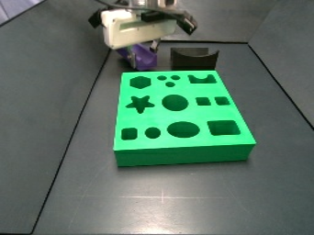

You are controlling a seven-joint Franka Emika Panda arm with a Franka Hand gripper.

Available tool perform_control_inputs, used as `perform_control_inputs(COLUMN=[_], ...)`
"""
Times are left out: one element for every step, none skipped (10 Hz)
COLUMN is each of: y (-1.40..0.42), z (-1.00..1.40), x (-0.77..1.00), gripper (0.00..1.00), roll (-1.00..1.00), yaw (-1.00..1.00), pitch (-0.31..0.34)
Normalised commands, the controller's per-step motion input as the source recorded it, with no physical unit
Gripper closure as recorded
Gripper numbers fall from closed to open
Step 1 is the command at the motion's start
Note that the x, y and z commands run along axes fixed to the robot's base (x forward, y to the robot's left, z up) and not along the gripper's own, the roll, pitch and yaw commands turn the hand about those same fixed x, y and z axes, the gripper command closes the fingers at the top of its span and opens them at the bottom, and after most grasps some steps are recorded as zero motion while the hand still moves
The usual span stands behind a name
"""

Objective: Pick up the arch object. Move up. Place the arch object on the fixture. Regrasp the arch object. Move to above the board. Insert the arch object.
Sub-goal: Move up, then place the arch object on the fixture.

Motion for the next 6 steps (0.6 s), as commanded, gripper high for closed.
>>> perform_control_inputs(y=[0.03,0.01,0.01,0.0,0.0,0.0], z=[0.62,0.45,0.32,1.0,1.0,1.0], x=[-0.04,-0.03,-0.02,0.0,0.01,-0.01], gripper=[1.0,1.0,1.0,1.0,1.0,1.0], roll=[-0.04,-0.07,-0.1,0.0,-0.01,-0.03], yaw=[-0.04,-0.03,-0.02,0.0,0.0,0.0], pitch=[0.012,0.026,0.036,0.0,-0.003,0.018])
